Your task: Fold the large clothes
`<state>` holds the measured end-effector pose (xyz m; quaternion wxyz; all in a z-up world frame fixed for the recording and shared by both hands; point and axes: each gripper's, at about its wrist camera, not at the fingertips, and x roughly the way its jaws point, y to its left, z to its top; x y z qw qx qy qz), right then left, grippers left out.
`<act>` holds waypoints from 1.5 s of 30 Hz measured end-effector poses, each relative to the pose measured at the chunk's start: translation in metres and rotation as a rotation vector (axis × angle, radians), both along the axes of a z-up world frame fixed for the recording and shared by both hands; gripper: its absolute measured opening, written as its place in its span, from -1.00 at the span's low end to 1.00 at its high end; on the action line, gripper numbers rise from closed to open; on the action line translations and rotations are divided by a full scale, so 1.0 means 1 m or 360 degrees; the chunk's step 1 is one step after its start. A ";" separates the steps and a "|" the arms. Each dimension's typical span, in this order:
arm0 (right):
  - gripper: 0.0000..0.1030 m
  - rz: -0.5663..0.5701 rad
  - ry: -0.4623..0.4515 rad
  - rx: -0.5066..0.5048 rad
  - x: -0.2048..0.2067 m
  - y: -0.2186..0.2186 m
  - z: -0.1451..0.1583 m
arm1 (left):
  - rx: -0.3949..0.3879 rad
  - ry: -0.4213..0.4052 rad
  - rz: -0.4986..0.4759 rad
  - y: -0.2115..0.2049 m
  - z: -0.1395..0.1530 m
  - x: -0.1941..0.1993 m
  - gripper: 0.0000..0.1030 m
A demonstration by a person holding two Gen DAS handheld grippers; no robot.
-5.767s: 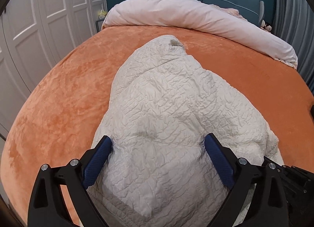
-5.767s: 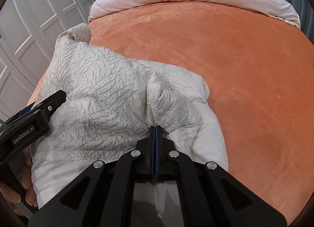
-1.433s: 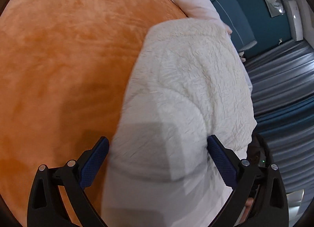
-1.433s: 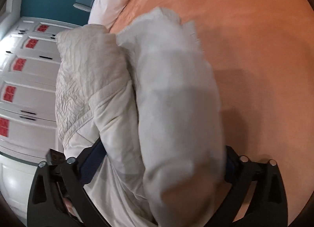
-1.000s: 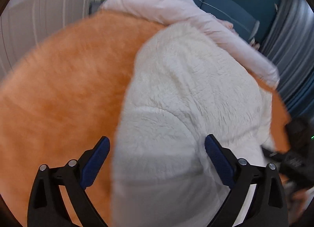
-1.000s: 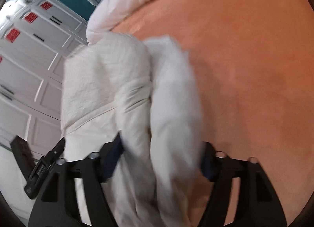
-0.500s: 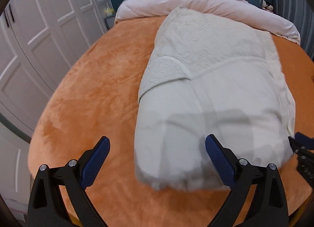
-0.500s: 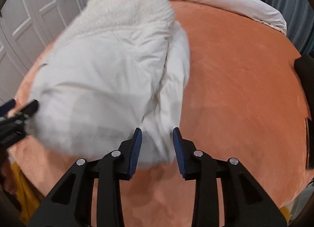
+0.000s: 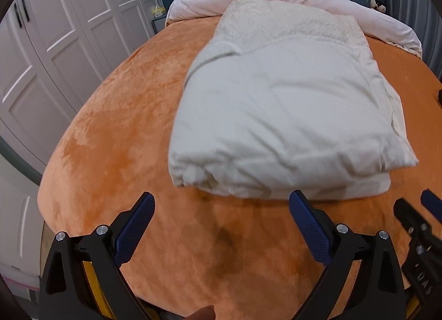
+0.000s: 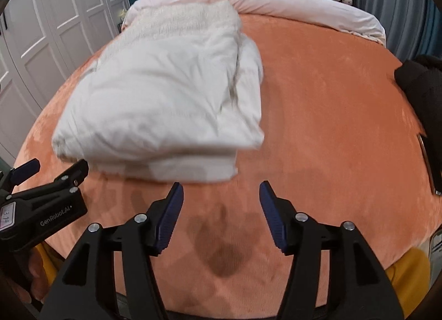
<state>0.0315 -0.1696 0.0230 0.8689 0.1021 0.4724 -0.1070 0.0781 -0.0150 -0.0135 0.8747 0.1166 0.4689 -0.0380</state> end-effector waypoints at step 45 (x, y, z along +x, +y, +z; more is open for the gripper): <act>0.15 0.0034 0.0011 -0.0057 -0.033 0.032 -0.003 | -0.0003 -0.0043 0.0041 -0.008 -0.012 -0.045 0.80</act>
